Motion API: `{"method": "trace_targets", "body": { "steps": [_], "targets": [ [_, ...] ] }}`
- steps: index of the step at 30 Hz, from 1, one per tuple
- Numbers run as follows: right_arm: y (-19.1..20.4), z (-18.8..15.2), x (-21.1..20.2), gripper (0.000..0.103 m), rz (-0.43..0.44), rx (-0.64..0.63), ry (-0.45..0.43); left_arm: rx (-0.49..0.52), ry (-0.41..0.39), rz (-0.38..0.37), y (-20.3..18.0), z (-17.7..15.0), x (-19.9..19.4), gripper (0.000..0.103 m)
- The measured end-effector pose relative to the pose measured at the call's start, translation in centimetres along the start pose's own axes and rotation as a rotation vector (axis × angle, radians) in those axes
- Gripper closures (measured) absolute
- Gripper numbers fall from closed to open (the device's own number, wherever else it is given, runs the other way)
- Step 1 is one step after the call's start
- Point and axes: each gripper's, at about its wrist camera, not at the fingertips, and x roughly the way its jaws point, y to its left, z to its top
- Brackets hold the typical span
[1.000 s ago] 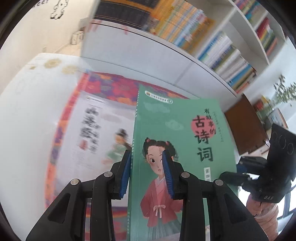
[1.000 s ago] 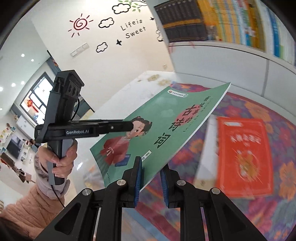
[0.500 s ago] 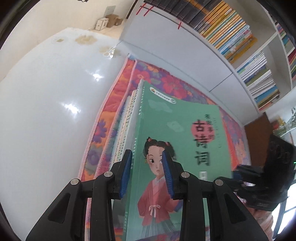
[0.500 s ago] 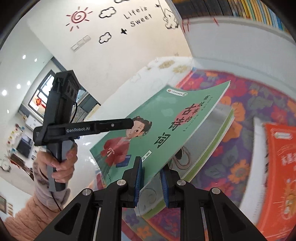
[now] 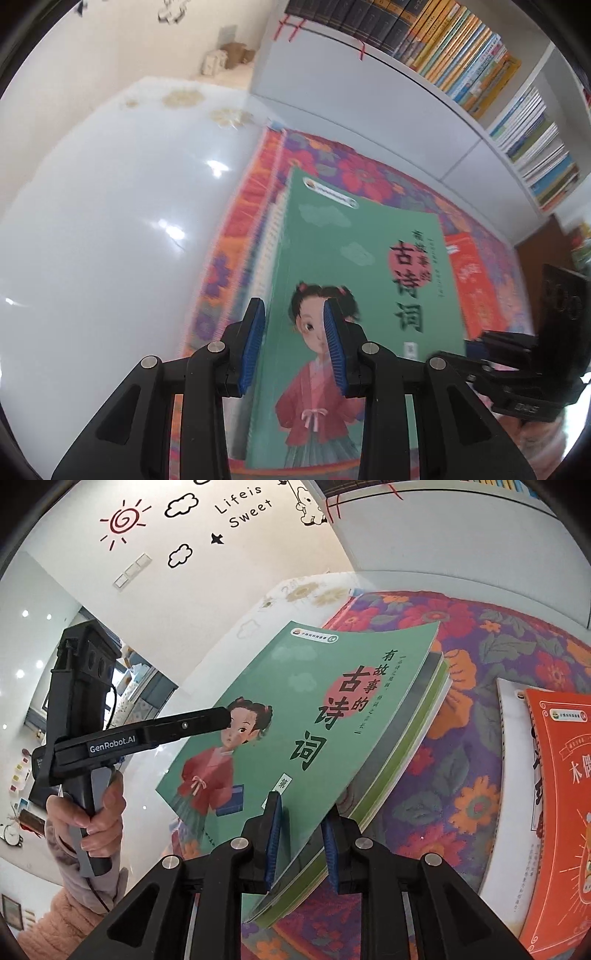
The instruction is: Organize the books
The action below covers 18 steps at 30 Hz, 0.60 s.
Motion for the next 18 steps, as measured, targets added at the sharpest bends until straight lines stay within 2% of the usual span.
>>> {"method": "trace_targets", "body": {
  "steps": [3, 6, 9, 15, 18],
  "targets": [
    [0.2, -0.2, 0.0, 0.081, -0.009, -0.014, -0.008, -0.022, 0.001, -0.024, 0.2, 0.0, -0.4, 0.074],
    [0.7, -0.3, 0.2, 0.08, -0.033, -0.048, -0.018, -0.015, -0.017, 0.009, -0.1, -0.2, -1.0, 0.074],
    [0.9, -0.4, 0.3, 0.074, -0.028, -0.045, -0.022, -0.021, -0.009, -0.012, -0.5, -0.5, -1.5, 0.074],
    [1.6, -0.4, 0.5, 0.069, -0.056, -0.07, -0.01, -0.022, -0.033, 0.013, -1.6, -1.3, -3.1, 0.071],
    [1.6, -0.5, 0.1, 0.069, -0.103, -0.071, -0.007, -0.02, -0.04, 0.046, -2.3, -1.7, -3.9, 0.071]
  ]
}}
